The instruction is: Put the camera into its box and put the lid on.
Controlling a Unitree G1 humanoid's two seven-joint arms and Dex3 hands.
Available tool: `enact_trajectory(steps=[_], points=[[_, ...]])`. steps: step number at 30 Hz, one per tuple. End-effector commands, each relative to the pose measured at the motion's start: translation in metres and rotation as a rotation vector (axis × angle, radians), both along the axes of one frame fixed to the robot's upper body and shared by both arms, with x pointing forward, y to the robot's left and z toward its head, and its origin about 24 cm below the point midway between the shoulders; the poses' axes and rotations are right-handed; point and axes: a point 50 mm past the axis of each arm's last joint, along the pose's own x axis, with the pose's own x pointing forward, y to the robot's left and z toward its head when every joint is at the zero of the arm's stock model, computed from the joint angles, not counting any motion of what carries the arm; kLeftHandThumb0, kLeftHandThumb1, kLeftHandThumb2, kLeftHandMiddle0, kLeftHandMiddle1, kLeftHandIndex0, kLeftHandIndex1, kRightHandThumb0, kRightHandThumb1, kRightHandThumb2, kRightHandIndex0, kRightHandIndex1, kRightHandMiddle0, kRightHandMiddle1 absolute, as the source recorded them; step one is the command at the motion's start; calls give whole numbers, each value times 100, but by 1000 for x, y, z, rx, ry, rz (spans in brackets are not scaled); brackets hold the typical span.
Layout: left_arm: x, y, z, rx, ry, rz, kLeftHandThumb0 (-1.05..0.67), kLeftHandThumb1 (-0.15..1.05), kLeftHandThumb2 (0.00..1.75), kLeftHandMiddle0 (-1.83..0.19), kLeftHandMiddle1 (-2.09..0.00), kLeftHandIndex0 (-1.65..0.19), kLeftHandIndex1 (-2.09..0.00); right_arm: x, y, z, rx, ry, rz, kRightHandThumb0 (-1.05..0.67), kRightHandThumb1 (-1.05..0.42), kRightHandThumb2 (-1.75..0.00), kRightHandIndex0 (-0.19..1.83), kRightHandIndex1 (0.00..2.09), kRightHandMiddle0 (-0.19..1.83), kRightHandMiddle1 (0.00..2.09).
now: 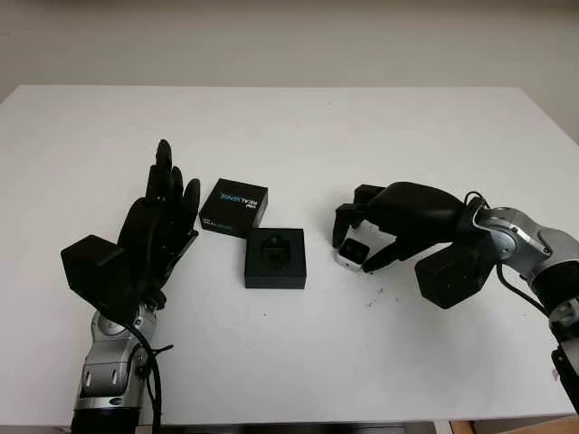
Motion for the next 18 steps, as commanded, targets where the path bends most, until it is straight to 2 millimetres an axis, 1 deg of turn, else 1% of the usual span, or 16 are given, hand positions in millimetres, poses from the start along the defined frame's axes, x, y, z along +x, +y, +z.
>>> enact_trajectory(steps=[1,4,5,9,11,13,15,16,18], points=[[-2,-1,2,6,-7,-2,-71,105,49,19,0,19,0,-2,2,-7,-18,25,15,-40,-98,-6,8,145,40,141],[-2,-1,2,8,-9,0,-70,105,50,19,0,19,0,-1,0,-9,-39,39,-1,-40,-100,-6,2,141,37,144],[-2,-1,2,5,-9,0,-70,105,50,19,0,19,0,-1,-1,-10,-45,43,-10,-41,-100,-6,1,133,36,145],[-2,-2,2,-15,-16,-7,-68,105,50,19,0,19,0,0,-2,-11,-41,48,-32,-41,-100,-5,5,113,33,150],[-2,-2,1,-23,-17,-8,-67,105,50,19,0,19,0,3,-4,-14,23,104,-97,-41,-100,-5,10,98,32,152],[-2,-2,0,-25,-11,-3,-67,105,49,19,0,19,0,8,-7,-18,132,225,-205,-39,-101,-6,11,74,25,159],[-3,-3,0,-24,-5,1,-68,105,49,19,0,19,0,11,-8,-21,249,347,-303,-42,-102,-5,15,52,23,160],[-3,-3,0,-24,-4,4,-68,105,49,19,0,19,0,12,-8,-22,288,386,-329,-43,-102,-5,18,43,23,161],[-3,-3,-1,-25,-4,3,-70,105,47,19,0,19,0,12,-8,-23,336,437,-363,-46,-102,-5,21,33,23,162]])
